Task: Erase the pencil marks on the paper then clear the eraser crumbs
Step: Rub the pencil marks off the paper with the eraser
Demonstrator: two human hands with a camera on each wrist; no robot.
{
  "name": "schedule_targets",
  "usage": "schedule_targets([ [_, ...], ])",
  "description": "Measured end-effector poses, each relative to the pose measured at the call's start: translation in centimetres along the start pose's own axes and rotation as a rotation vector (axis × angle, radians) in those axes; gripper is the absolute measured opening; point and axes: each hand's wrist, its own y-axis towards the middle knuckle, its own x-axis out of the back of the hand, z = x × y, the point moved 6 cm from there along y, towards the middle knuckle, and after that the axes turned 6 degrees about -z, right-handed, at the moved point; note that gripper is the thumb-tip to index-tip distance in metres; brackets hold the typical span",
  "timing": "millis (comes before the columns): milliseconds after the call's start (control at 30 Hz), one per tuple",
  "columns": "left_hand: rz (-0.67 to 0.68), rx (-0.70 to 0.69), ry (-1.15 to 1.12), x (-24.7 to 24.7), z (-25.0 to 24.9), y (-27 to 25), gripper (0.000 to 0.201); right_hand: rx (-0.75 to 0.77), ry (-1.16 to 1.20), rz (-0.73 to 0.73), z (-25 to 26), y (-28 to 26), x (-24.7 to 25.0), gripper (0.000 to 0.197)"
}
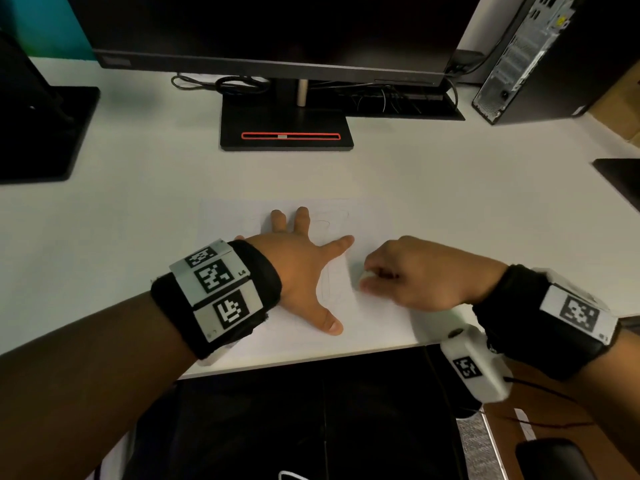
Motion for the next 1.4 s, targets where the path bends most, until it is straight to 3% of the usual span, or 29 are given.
schedule_targets([
  [100, 0.003, 0.002, -0.001, 0.0, 0.0, -0.1, 0.132, -0.084, -0.004, -0.064, -1.4, 0.2, 1.3, 0.040],
  [267, 0.003, 0.002, 0.002, -0.1, -0.1, -0.1, 0.131, 0.050, 0.002, 0.039, 1.1, -0.6, -0.7, 0.040],
  [400, 0.005, -0.002, -0.002, -0.1, 0.0, -0.2, 0.129, -0.076, -0.016, -0.047, -1.0, -0.1, 1.0, 0.039],
  [467, 0.012, -0.002, -0.014, -0.2, -0.1, -0.4, 0.126, -0.029, -0.046, -0.072, -0.4, -0.1, 0.8, 0.037],
  [567, 0.020, -0.004, -0.015, -0.2, -0.2, -0.4, 0.124, 0.077, -0.024, 0.009, 1.4, -0.8, -0.7, 0.038],
  [700, 0.019, -0.001, 0.000, 0.0, -0.2, -0.6, 0.124, -0.038, -0.017, -0.040, -0.5, -0.3, 0.7, 0.039],
  [867, 0.019, -0.003, 0.014, 0.0, -0.2, -0.6, 0.123, 0.114, -0.040, -0.035, 1.7, -0.9, -0.8, 0.038],
  [1033, 0.014, -0.006, 0.008, 0.0, -0.2, -0.7, 0.124, -0.008, -0.033, -0.079, -1.1, -0.6, 0.7, 0.038],
  [1167, 0.023, -0.005, 0.006, 0.0, -0.1, -0.8, 0.124, 0.099, -0.028, -0.019, 1.2, -1.6, -1.0, 0.036],
  [1300, 0.024, -0.007, 0.008, 0.1, -0.2, -0.8, 0.124, -0.004, 0.016, -0.047, -1.1, -1.6, 0.2, 0.038],
  [1400, 0.028, -0.003, 0.002, 0.1, -0.2, -0.8, 0.124, 0.057, -0.001, -0.063, -0.2, -2.0, -0.4, 0.036],
])
